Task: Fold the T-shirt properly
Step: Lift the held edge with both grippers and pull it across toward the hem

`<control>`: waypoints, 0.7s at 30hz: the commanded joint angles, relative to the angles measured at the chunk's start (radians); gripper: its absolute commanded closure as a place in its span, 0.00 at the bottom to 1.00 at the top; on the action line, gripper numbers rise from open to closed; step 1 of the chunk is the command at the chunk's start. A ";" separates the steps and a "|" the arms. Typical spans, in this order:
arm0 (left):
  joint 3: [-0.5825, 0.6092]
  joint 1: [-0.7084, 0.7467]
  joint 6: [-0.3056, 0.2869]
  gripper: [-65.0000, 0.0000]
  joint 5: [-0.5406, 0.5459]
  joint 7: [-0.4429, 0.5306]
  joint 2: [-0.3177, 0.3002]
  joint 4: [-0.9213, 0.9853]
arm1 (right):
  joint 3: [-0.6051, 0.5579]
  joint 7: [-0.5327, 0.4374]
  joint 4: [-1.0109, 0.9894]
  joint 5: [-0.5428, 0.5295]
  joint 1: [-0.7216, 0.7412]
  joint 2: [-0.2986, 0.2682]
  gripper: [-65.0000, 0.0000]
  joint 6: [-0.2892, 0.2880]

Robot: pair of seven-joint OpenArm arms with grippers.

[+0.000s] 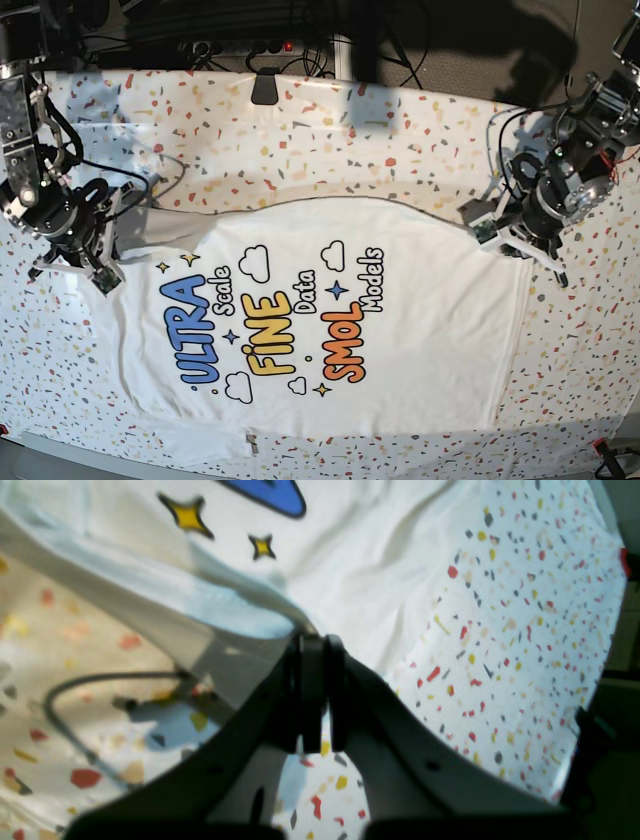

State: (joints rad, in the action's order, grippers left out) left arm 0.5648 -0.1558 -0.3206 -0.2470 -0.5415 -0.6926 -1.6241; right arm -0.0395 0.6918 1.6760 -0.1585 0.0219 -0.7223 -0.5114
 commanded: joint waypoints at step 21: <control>-0.007 -0.125 0.071 1.00 0.148 -0.025 0.000 0.030 | 0.011 -0.018 -0.066 0.003 0.127 0.100 1.00 0.007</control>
State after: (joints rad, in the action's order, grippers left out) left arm 0.5659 -0.2558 -0.2649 -0.0952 -0.5819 -0.6807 -1.5833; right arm -0.0395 0.6941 1.5940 -0.1600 0.1223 -0.6018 -0.5125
